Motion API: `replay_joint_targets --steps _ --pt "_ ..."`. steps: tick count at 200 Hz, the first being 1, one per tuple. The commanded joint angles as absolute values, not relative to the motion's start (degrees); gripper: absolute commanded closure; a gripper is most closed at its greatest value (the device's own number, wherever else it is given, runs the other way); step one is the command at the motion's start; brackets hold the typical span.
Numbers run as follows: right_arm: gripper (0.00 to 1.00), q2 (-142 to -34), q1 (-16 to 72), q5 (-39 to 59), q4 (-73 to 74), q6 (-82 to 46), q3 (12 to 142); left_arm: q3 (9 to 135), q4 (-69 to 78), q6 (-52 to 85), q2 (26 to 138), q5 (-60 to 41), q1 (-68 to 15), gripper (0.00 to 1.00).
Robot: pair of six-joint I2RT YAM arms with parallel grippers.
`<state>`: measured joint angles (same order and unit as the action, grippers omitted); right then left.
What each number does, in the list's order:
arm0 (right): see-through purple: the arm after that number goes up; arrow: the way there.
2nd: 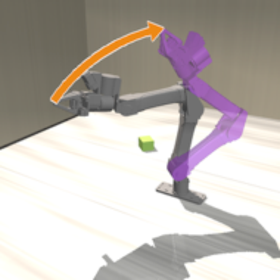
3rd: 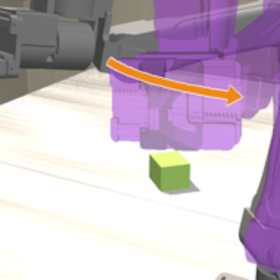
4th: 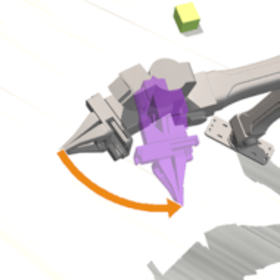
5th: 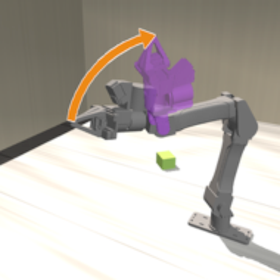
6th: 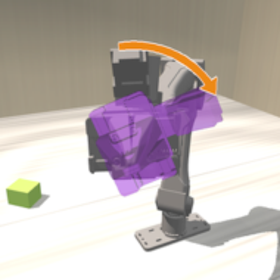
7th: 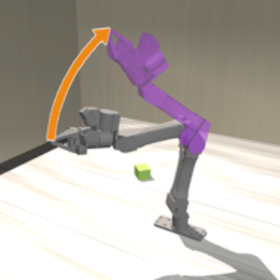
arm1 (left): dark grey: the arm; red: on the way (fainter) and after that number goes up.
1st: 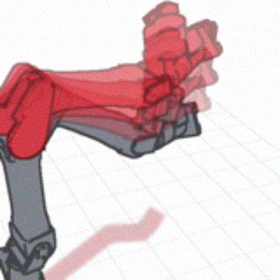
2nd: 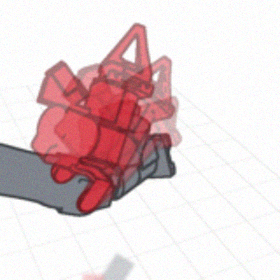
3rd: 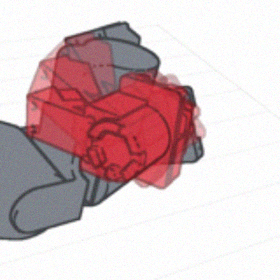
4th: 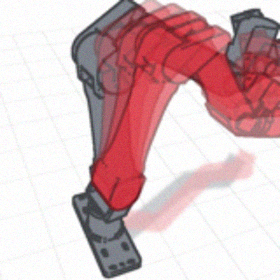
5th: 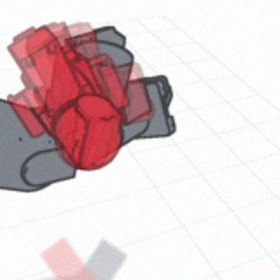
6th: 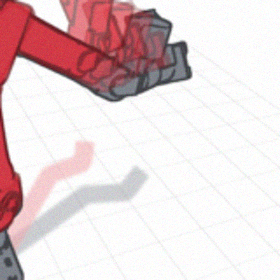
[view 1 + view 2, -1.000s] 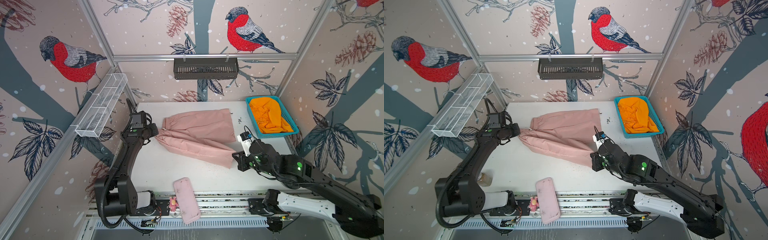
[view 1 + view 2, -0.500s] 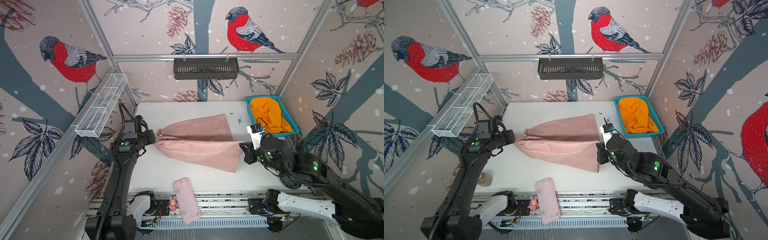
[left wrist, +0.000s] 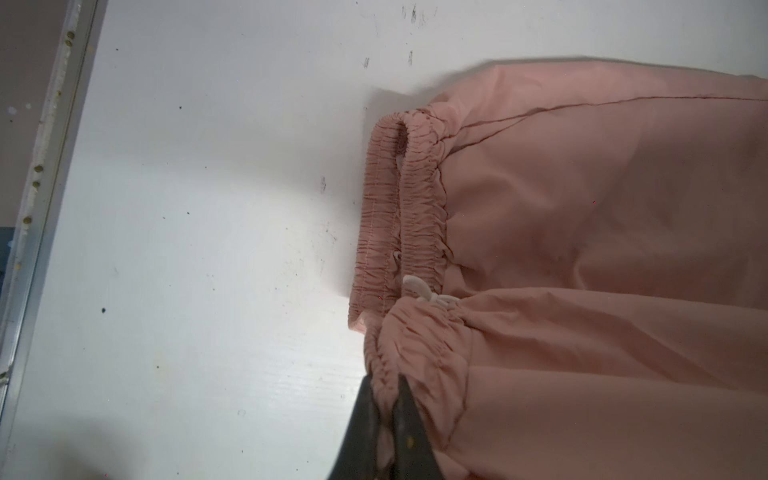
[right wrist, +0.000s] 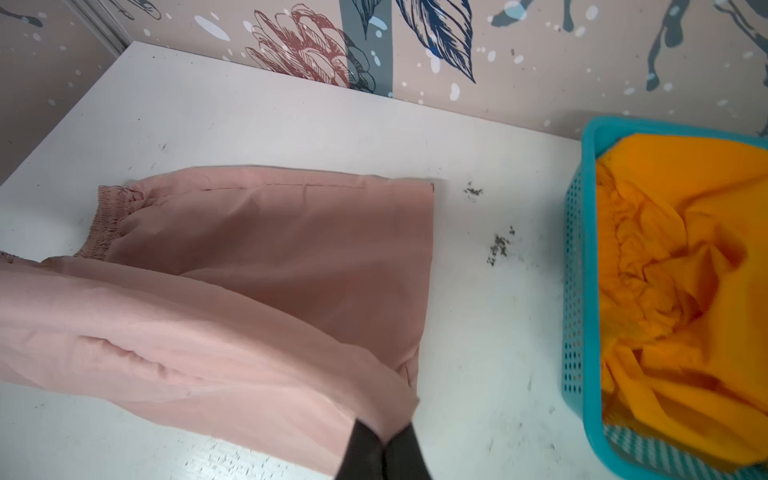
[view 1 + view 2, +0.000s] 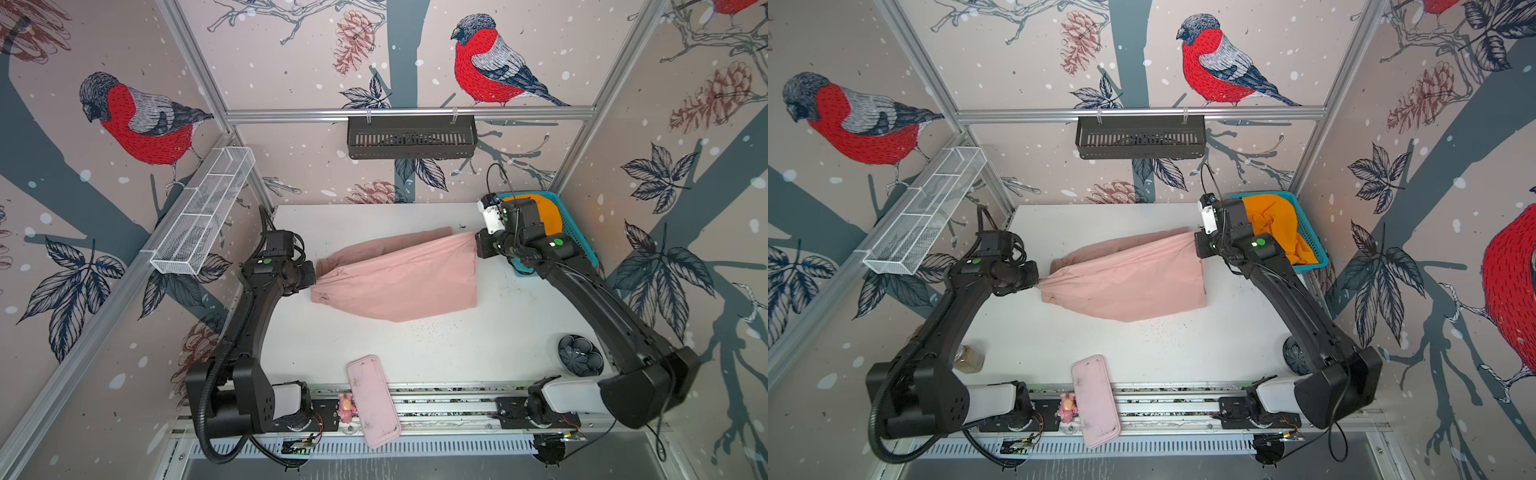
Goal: Fold and stack the shorts
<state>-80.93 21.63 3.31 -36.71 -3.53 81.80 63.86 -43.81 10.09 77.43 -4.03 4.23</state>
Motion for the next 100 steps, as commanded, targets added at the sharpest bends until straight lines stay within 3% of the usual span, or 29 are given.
replay_joint_targets --steps 1,41,100 --pt "0.99 -85.7 20.0 6.4 -34.3 2.1 85.3 66.4 -46.8 9.1 81.6 1.5 4.4 1.0" --pt "0.99 -88.1 19.7 7.9 -38.4 1.8 88.2 67.2 -44.5 9.1 81.0 -2.5 4.4 1.0" --pt "0.99 -66.9 24.2 5.1 -37.2 -3.7 74.8 64.2 -47.3 7.7 67.4 -6.8 4.4 1.0"
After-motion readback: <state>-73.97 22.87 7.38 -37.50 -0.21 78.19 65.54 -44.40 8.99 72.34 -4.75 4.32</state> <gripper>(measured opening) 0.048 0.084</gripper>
